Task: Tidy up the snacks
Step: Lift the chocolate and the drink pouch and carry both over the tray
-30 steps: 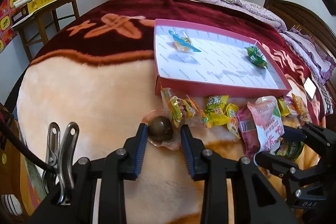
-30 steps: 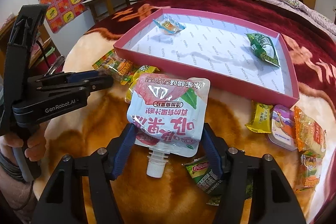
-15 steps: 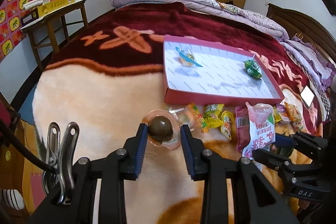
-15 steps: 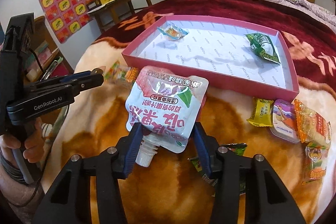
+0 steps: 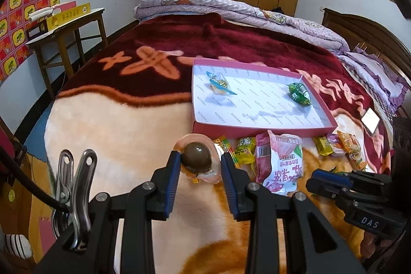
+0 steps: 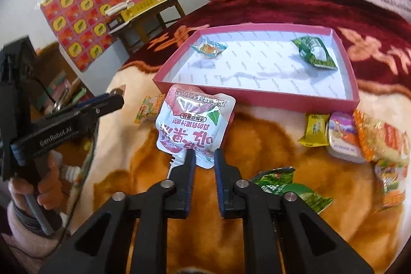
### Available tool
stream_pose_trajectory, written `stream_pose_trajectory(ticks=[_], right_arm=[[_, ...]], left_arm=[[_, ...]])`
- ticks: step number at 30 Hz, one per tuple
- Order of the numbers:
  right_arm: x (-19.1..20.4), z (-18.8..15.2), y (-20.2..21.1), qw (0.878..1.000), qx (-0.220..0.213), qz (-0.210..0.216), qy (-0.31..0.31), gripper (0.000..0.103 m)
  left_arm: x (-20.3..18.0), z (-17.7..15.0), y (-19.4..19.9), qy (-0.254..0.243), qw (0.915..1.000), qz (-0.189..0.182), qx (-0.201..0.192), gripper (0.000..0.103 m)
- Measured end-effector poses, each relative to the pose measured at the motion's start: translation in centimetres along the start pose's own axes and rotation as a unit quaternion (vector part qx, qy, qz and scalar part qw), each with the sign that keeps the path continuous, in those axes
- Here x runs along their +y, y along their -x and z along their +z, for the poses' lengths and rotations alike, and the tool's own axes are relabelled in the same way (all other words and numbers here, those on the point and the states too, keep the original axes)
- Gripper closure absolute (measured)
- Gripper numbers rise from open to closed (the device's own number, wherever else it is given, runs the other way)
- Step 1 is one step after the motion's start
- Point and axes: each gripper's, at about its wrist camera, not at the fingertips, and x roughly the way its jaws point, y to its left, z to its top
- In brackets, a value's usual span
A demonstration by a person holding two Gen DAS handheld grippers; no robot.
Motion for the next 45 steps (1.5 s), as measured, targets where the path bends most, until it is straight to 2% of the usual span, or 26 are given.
stream_pose_trajectory(ticks=[3, 5, 12, 18, 19, 24, 26, 37, 45], right_arm=[[0.0, 0.4, -0.7, 1.000, 0.001, 0.005, -0.007, 0.048], [0.3, 0.8, -1.2, 1.000, 0.004, 0.004, -0.006, 0.044], [0.9, 2.3, -4.2, 1.000, 0.024, 0.002, -0.008, 0.039], [1.5, 2.6, -5.5, 1.000, 0.023, -0.003, 0.006, 0.036], [1.5, 2.6, -5.5, 1.000, 0.024, 0.000, 0.009, 0.036], [1.2, 2.4, -4.8, 1.000, 0.018, 0.005, 0.000, 0.058], [1.0, 2.3, -4.6, 1.000, 0.012, 0.003, -0.005, 0.076], [-0.1, 2.0, -2.0, 0.999, -0.024, 0.022, -0.029, 0.078], [-2.1, 3.1, 0.3, 0.997, -0.057, 0.011, -0.053, 0.078]], left_arm=[[0.2, 0.0, -0.2, 0.003, 1.0000, 0.002, 0.004, 0.069], [0.3, -0.1, -0.3, 0.006, 1.0000, 0.004, 0.006, 0.069], [0.6, -0.2, -0.7, 0.007, 0.9999, 0.005, 0.011, 0.069], [0.7, -0.4, -0.9, 0.009, 0.9999, 0.004, 0.012, 0.069], [0.8, -0.4, -1.0, 0.010, 0.9999, 0.004, 0.013, 0.069], [0.9, -0.4, -1.2, 0.011, 0.9999, 0.004, 0.013, 0.069], [0.9, -0.4, -1.2, 0.010, 0.9999, 0.005, 0.012, 0.069], [-0.3, 0.3, -0.6, -0.004, 1.0000, 0.004, 0.006, 0.069], [-1.4, 1.7, -0.4, -0.015, 0.9999, -0.003, -0.003, 0.069]])
